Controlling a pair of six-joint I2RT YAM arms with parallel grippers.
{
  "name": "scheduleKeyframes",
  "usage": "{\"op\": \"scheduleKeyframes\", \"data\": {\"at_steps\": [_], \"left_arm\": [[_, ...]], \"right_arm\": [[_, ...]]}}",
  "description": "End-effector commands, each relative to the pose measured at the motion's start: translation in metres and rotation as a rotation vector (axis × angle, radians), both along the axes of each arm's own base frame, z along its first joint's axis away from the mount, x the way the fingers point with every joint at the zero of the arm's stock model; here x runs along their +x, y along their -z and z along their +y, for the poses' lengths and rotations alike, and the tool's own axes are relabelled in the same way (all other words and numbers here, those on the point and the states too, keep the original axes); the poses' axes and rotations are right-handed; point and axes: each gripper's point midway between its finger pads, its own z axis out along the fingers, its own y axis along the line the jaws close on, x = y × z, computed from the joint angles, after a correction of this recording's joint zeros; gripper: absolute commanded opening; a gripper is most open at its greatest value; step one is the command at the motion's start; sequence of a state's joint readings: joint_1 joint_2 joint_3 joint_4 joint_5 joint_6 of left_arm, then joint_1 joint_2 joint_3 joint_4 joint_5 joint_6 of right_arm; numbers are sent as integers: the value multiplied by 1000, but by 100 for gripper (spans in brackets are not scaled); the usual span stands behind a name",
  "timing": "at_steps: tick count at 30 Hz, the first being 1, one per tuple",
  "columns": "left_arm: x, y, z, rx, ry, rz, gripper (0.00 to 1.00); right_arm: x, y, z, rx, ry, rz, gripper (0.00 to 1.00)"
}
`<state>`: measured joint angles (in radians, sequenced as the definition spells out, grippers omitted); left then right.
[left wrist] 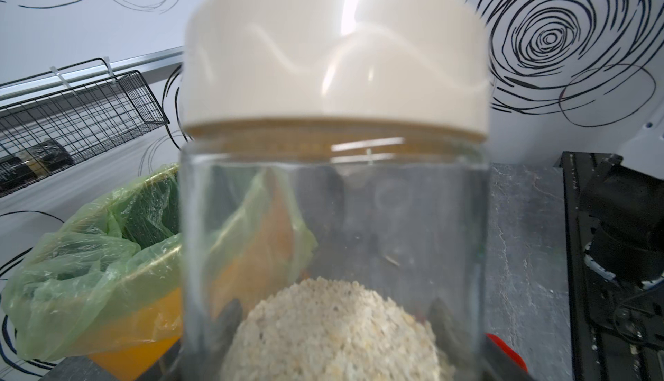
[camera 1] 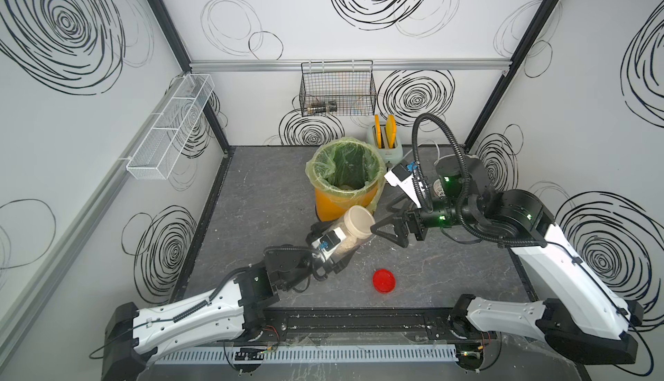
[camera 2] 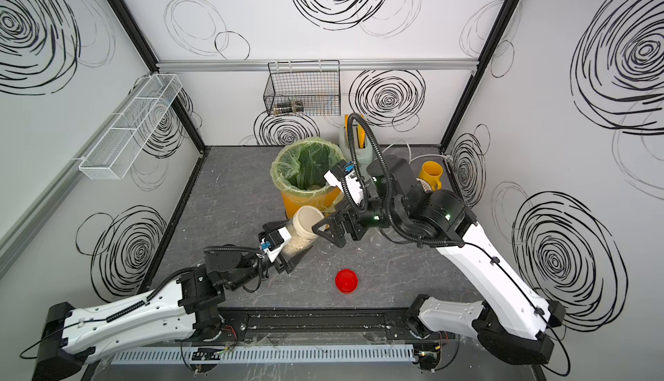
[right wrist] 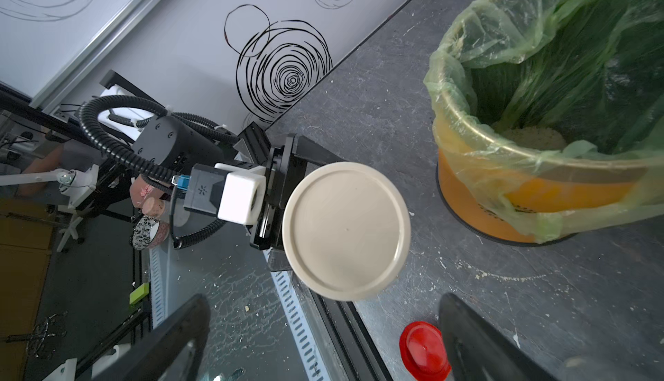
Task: Empty expired oatmeal from jars
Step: Unscrew the lid from the jar.
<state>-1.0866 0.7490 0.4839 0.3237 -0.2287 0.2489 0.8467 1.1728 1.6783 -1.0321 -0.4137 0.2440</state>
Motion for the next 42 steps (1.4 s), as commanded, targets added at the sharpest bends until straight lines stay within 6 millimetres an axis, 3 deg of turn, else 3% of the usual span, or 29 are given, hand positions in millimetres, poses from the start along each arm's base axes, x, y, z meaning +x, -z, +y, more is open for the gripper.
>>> {"op": "scheduleKeyframes", "data": {"at_steps": [1, 6, 12, 18, 29, 34, 42], "left_arm": [[0, -87, 10, -222, -48, -173, 0], [1, -87, 8, -206, -50, -193, 0], [3, -83, 6, -184, -54, -198, 0], [2, -82, 5, -182, -44, -193, 0], [0, -80, 1, -176, -23, -184, 0], [0, -77, 0, -169, -19, -176, 0], [0, -78, -1, -171, 0, -158, 0]], "right_arm": [[9, -11, 1, 19, 36, -7, 99], [23, -14, 11, 18, 47, 19, 99], [31, -2, 20, 6, 57, 60, 98], [26, 6, 30, 53, 36, 108, 98], [26, 36, 37, -33, 30, 119, 98], [22, 34, 44, -17, 11, 108, 99], [15, 43, 51, -41, -37, 115, 71]]}}
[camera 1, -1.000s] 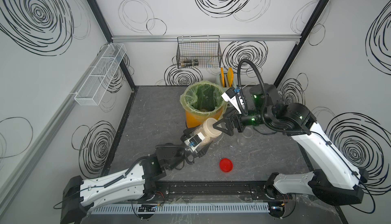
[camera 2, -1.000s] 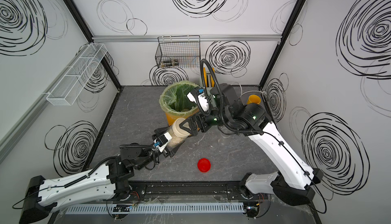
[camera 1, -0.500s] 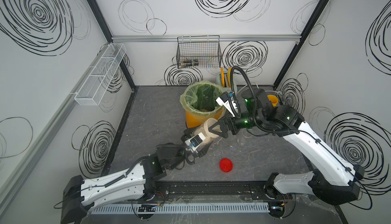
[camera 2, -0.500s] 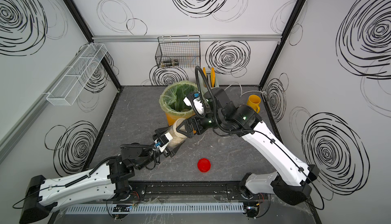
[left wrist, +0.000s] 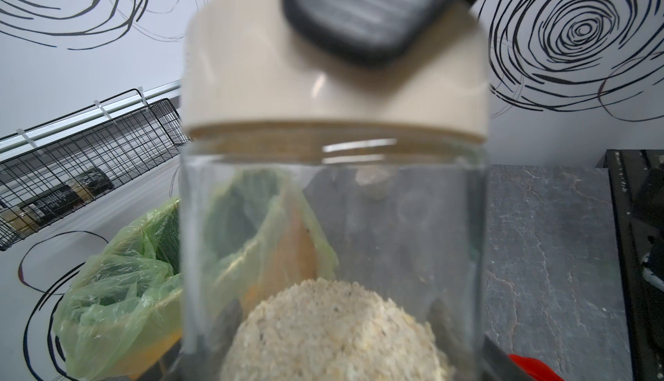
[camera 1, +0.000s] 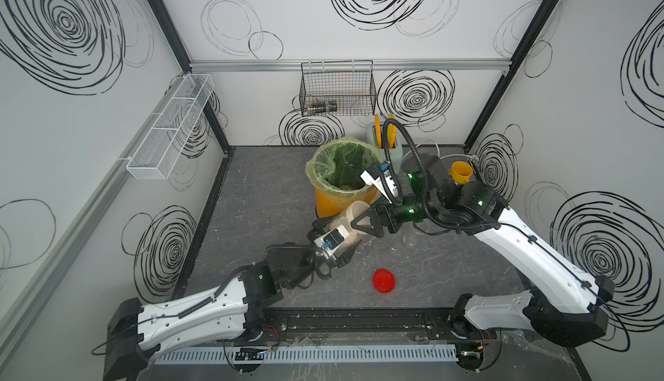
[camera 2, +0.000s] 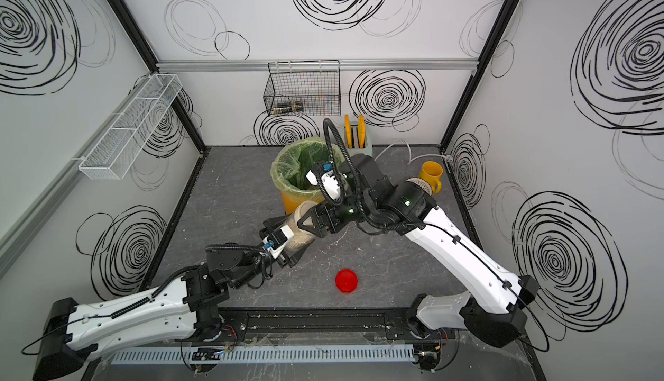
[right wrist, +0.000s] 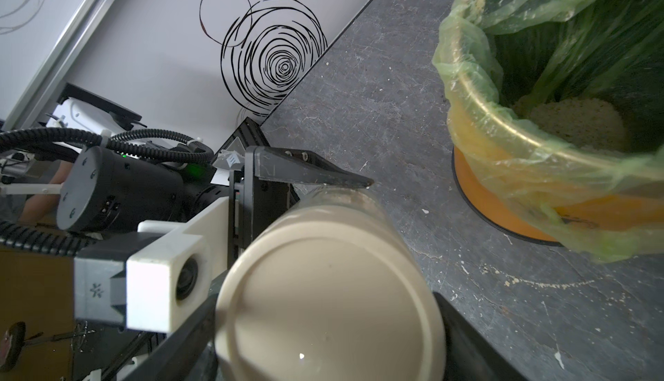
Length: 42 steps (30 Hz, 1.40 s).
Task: Empty expired oatmeal from jars
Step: Unscrew the lid from the jar.
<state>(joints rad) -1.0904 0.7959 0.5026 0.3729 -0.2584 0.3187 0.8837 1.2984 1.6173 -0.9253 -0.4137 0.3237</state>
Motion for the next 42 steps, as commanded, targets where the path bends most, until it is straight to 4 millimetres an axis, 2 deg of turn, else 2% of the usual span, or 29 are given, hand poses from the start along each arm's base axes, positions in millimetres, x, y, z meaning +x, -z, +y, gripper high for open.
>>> {"op": "scheduleKeyframes", "data": {"at_steps": [1, 5, 8, 14, 17, 22, 26, 31, 38, 42], "left_arm": [[-8, -73, 5, -206, 44, -92, 0], [-16, -80, 0, -225, 133, -54, 0], [-28, -85, -4, -250, 225, -26, 0], [-44, -100, -2, -320, 354, 15, 0], [-49, -103, 0, -327, 394, 36, 0], [-56, -106, 2, -340, 429, 39, 0], [-59, -107, 5, -343, 434, 30, 0], [-60, -108, 6, -346, 439, 26, 0], [-58, -109, 13, -363, 425, 12, 0], [-56, -110, 12, -363, 424, 13, 0]], "right_arm": [[-7, 1, 8, 13, -58, -13, 69], [-23, 2, 4, 13, -192, -82, 66], [-19, 6, 1, -44, -228, -213, 63], [-49, -11, 6, 129, -461, -389, 58], [-62, -5, 3, 155, -568, -470, 59], [-63, 4, 2, 177, -674, -492, 58], [-59, 6, 3, 172, -698, -492, 64], [-49, 6, 2, 147, -660, -508, 82], [-28, -8, -18, 136, -531, -591, 99], [-24, -9, -24, 121, -484, -605, 98]]}}
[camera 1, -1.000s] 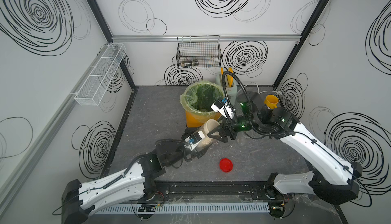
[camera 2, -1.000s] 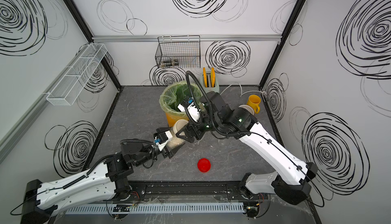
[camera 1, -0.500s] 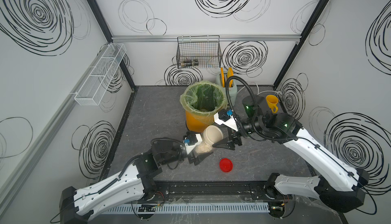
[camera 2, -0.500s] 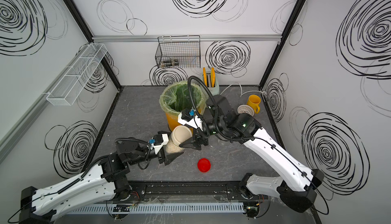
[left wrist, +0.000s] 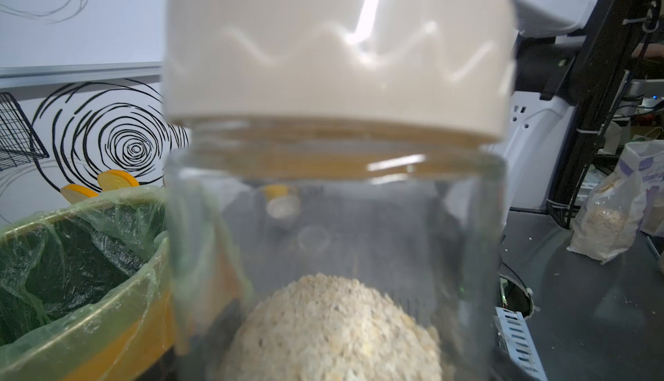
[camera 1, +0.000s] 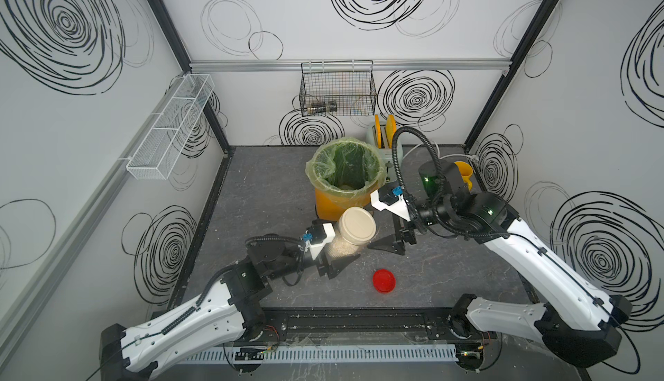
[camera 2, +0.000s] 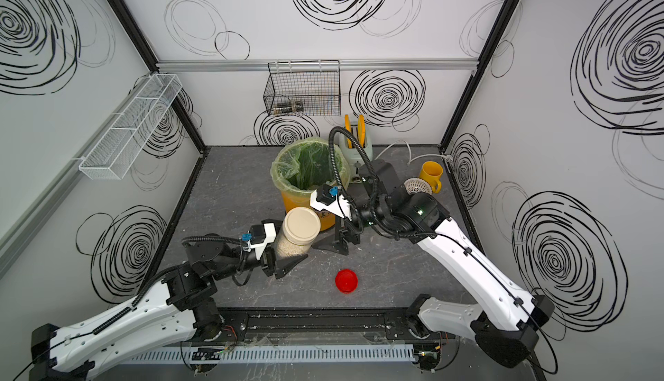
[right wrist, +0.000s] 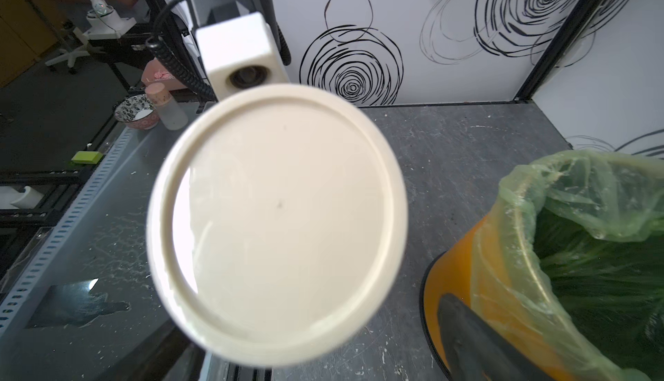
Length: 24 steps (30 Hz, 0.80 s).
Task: Empty expired oatmeal from jars
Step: Unscrew the lid from the jar.
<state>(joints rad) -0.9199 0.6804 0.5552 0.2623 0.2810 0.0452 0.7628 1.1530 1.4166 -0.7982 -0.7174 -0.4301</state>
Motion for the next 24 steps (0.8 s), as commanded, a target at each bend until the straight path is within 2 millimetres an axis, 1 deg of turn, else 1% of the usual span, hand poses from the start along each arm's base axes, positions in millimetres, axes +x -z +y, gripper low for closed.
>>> {"op": "scheduleKeyframes", "data": {"at_steps": [1, 3, 5, 9, 11, 13, 16, 19, 21, 24], "left_arm": [[-11, -76, 13, -209, 14, -143, 0], [-8, -75, 15, -211, -8, -145, 0], [0, -74, 20, -221, -68, -148, 0], [20, -73, 36, -237, -232, -185, 0], [31, -70, 39, -215, -304, -197, 0], [41, -68, 39, -174, -369, -202, 0], [46, -67, 38, -144, -430, -246, 0], [46, -66, 31, -104, -454, -288, 0], [44, -65, 28, -85, -460, -307, 0], [42, -63, 25, -70, -458, -321, 0]], "right_arm": [[1, -4, -7, 11, 37, -39, 98], [7, -2, -16, -7, 123, -37, 98], [18, -5, -28, -13, 250, -14, 98], [34, -25, -44, 21, 492, 147, 98], [38, -33, -47, 53, 575, 237, 98], [38, -44, -47, 102, 615, 290, 98], [39, -57, -39, 149, 648, 355, 98], [33, -60, -23, 116, 626, 421, 99], [28, -65, -12, 98, 609, 437, 98], [22, -65, 1, 75, 577, 448, 98]]}}
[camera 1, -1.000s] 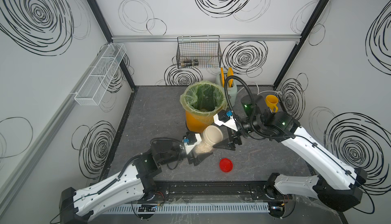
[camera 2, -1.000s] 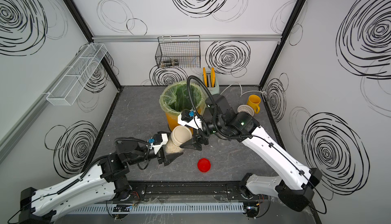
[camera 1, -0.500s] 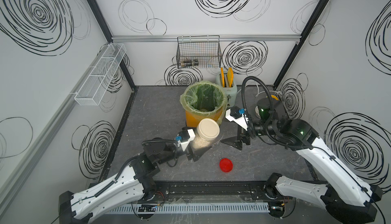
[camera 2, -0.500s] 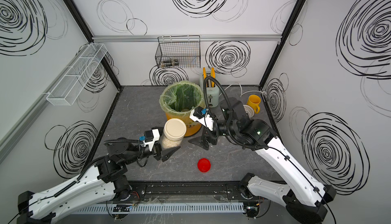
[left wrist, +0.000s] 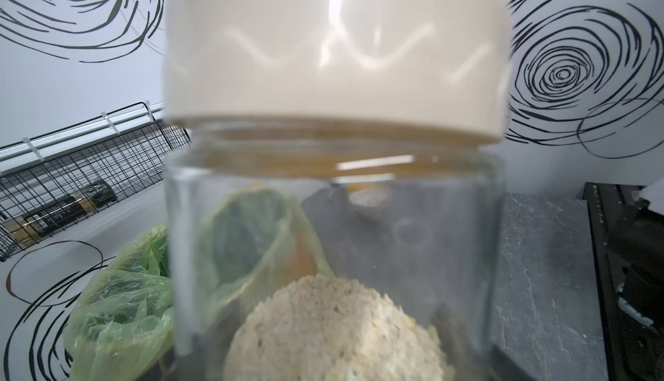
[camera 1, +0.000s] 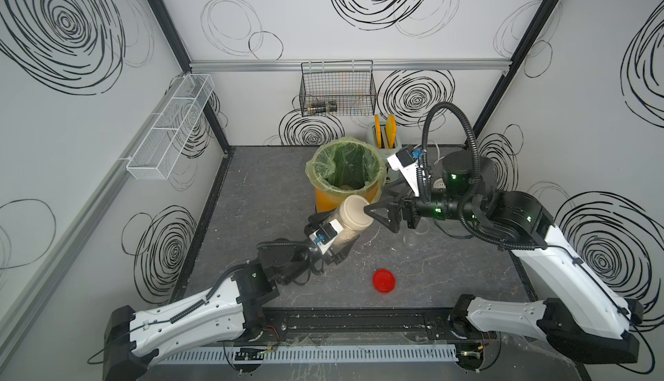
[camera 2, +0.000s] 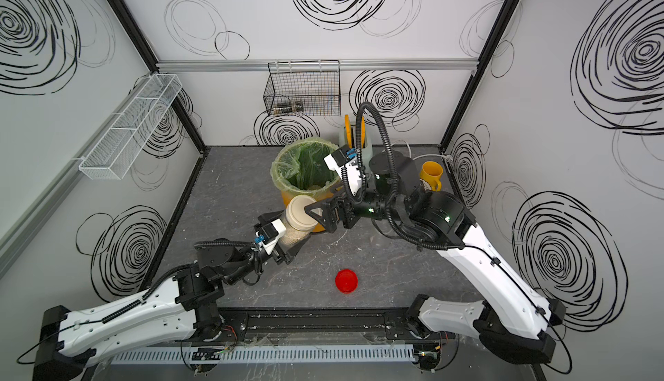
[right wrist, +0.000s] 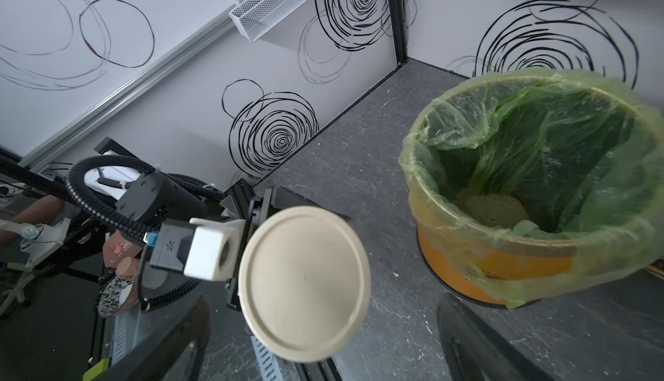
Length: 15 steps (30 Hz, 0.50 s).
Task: Empty expired oatmeal from jars
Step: Unscrew the lid from the jar.
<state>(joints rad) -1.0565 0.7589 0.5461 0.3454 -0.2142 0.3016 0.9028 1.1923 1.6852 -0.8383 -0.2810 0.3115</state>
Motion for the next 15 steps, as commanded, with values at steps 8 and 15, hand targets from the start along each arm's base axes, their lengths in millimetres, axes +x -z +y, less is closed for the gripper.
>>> {"op": "scheduleKeyframes", "data": {"at_steps": [8, 15], "left_arm": [[-4, -68, 15, -163, -59, -168, 0], [-5, -69, 16, -164, -55, -174, 0]], "right_arm": [[-11, 12, 23, -23, -39, 105, 98], [-1, 26, 18, -90, 15, 82, 98]]}}
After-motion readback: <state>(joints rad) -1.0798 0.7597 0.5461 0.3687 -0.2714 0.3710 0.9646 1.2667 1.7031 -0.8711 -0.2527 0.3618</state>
